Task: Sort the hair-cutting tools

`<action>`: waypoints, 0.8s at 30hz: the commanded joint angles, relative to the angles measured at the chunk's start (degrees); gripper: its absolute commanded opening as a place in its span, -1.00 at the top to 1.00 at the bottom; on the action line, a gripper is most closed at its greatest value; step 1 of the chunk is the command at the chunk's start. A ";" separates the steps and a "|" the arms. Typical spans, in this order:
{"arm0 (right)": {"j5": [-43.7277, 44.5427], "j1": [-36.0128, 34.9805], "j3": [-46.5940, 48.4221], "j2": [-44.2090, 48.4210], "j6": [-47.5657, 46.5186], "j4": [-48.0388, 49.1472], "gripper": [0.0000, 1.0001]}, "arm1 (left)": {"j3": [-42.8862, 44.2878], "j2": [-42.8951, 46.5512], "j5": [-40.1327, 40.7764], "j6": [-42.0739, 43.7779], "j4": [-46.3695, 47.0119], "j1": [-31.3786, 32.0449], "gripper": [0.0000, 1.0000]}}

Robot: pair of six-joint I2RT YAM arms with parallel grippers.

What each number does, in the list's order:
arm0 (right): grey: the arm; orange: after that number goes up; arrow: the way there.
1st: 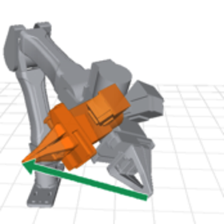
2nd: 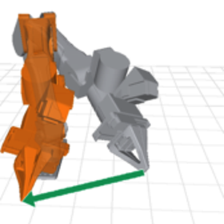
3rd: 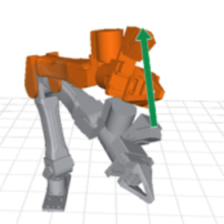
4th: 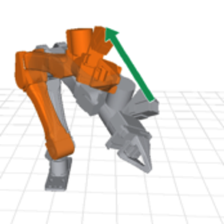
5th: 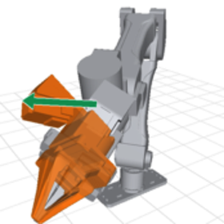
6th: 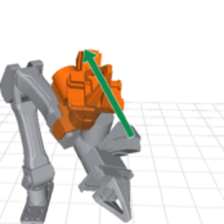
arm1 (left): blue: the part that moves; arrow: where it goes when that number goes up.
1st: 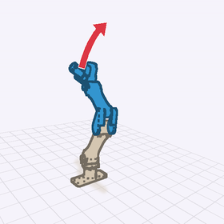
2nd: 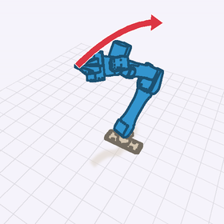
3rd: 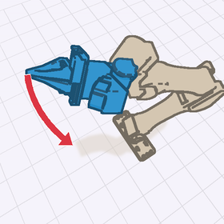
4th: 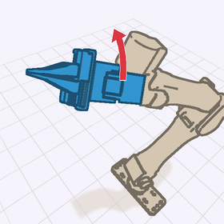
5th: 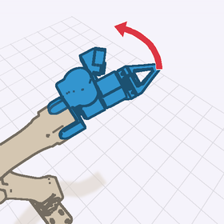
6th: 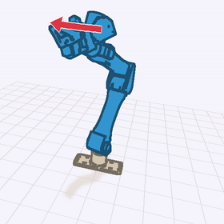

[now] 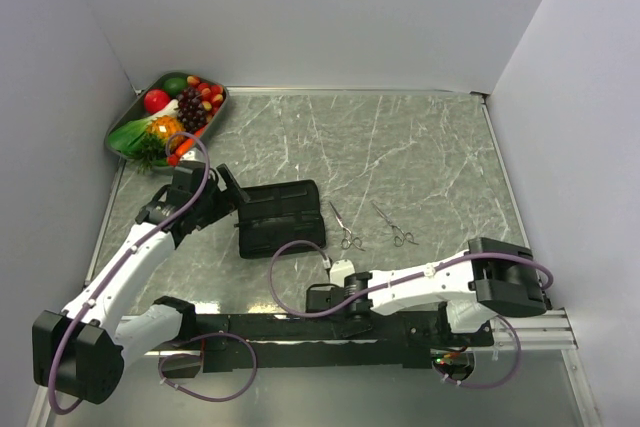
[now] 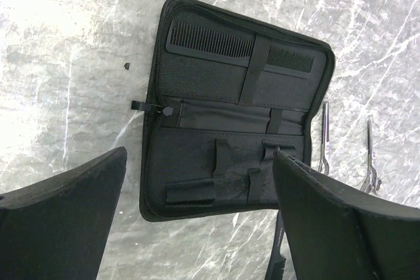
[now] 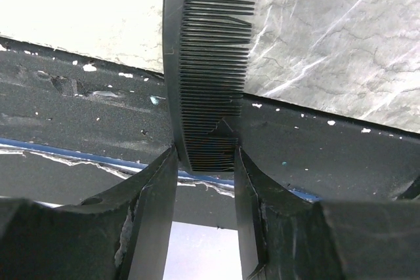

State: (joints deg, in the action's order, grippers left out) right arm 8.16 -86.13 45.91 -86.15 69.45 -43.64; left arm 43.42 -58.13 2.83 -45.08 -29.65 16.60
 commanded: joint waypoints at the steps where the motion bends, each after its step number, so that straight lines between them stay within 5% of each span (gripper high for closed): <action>1: 1.23 -2.20 0.13 -4.29 1.48 -2.58 0.38 | 2.81 -0.76 -0.98 1.22 0.56 0.19 -0.94; 11: 7.56 -2.11 8.66 6.50 -7.56 -12.43 0.45 | 5.09 -0.41 -7.74 6.57 2.05 0.19 -0.94; 18: 10.03 -1.85 13.50 16.62 -20.05 -16.12 0.42 | 9.58 -1.90 -22.15 12.21 0.82 0.19 -0.94; 22: 9.50 -0.80 12.54 15.67 -20.76 -19.46 -0.19 | 8.71 -1.02 -23.48 13.09 1.61 0.27 -0.93; 24: 8.28 -0.80 11.57 14.18 -19.27 -18.08 -0.29 | 7.56 -0.59 -23.75 12.74 2.75 0.19 -0.94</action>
State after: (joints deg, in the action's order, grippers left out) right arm 16.32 -87.29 58.15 -69.23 51.37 -58.43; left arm 51.24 -59.81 -16.93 -34.06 -29.12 16.64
